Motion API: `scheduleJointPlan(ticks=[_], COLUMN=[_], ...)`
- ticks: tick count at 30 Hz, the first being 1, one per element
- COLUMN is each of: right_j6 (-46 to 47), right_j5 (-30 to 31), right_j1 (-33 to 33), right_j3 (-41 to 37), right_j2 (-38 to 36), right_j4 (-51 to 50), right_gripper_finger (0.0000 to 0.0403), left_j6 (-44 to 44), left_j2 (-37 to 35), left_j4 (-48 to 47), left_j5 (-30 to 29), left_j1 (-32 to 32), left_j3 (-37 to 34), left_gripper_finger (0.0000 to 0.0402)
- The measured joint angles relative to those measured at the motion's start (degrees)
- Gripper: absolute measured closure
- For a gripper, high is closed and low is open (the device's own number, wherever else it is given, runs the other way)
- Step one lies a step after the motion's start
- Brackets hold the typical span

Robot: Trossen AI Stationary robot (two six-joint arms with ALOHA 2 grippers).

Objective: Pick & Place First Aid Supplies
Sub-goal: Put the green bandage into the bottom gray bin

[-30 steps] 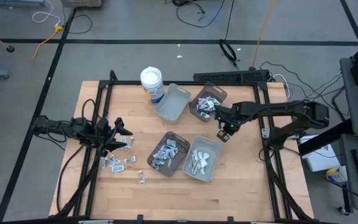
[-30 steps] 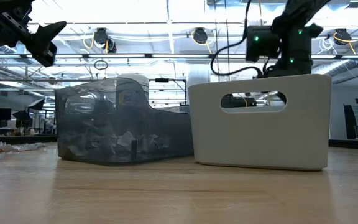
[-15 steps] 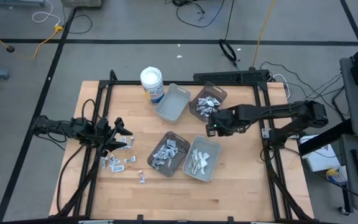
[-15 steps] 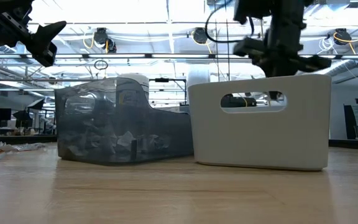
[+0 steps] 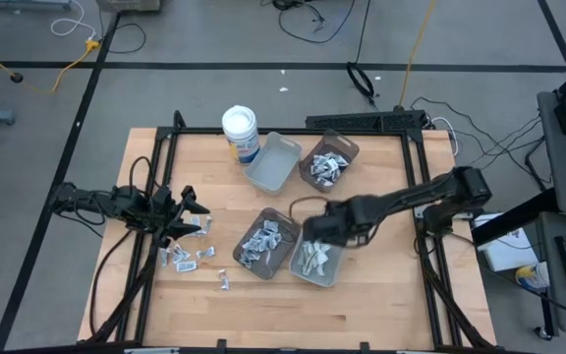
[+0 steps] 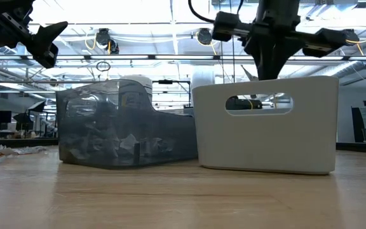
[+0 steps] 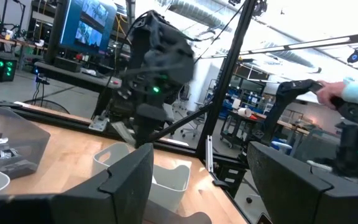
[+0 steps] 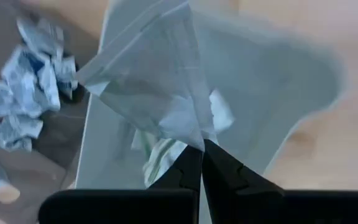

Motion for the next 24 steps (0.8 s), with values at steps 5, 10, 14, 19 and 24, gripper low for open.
scheduleJointPlan(ticks=[5,10,14,19,24], right_j6=[6.09,7.78,6.30,1.65,-5.77], right_j5=[-1.62,-1.52,0.27,0.16,0.14], right_j1=[4.35,6.47,6.54,6.43,5.98], right_j3=[0.20,0.20,0.20,0.20,0.10], right_j2=[4.89,8.13,8.06,7.85,6.90], right_j4=[8.11,13.75,13.12,12.26,11.64], right_gripper_finger=[0.0403,0.0403,0.0387,0.0322,0.0233], left_j6=[0.00,0.00,0.00,0.00,0.00], left_j2=[0.00,0.00,0.00,0.00,0.00], left_j4=[0.02,0.02,0.01,0.02,0.02], left_j5=[0.00,0.00,0.00,0.00,0.00], left_j1=[0.00,0.00,0.00,-0.02,-0.01], left_j3=[-0.01,-0.02,-0.02,0.00,0.00], left_gripper_finger=[0.0135,0.0135,0.0135,0.0135,0.0135])
